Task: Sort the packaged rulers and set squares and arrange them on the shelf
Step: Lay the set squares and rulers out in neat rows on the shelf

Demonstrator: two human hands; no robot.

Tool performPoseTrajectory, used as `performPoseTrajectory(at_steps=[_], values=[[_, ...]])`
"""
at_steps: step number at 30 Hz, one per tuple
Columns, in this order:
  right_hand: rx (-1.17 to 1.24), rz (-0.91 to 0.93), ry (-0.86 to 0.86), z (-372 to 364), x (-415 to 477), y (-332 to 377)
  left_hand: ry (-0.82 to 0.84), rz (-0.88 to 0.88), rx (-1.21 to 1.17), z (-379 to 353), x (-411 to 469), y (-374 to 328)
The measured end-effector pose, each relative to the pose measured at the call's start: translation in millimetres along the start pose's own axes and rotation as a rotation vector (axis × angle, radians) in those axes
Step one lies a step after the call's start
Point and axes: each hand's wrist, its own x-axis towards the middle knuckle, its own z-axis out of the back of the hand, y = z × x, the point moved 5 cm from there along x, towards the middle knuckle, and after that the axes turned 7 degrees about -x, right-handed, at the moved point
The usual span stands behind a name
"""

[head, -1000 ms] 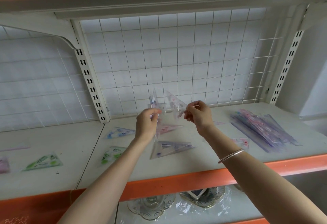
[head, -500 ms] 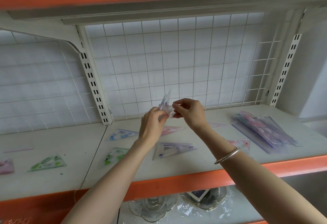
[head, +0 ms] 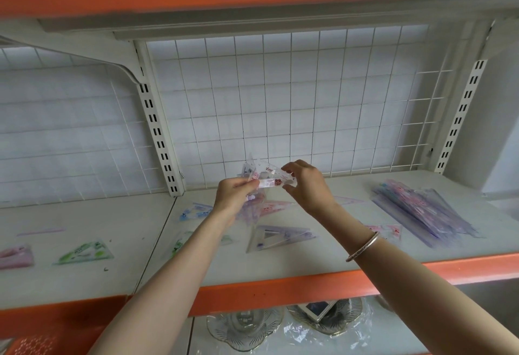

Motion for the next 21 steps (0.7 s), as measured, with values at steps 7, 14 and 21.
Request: performPoseTrajectory(at_steps=[7,14,21], values=[[-0.064,-0.06,0.069,-12.7,7.3,-8.9,-0.126,-0.262,0.418,17.6,-5.3,-14.2],[-0.063,-0.139,0.263,-38.6,15.4,-21.2,-0.146,-0.362,0.457,40.7,-1.9,-9.9],[-0.018,-0.092,0.437,-62.5,25.0,-8.4,-0.173,-0.345,0.444,57.2,2.1,-4.2]])
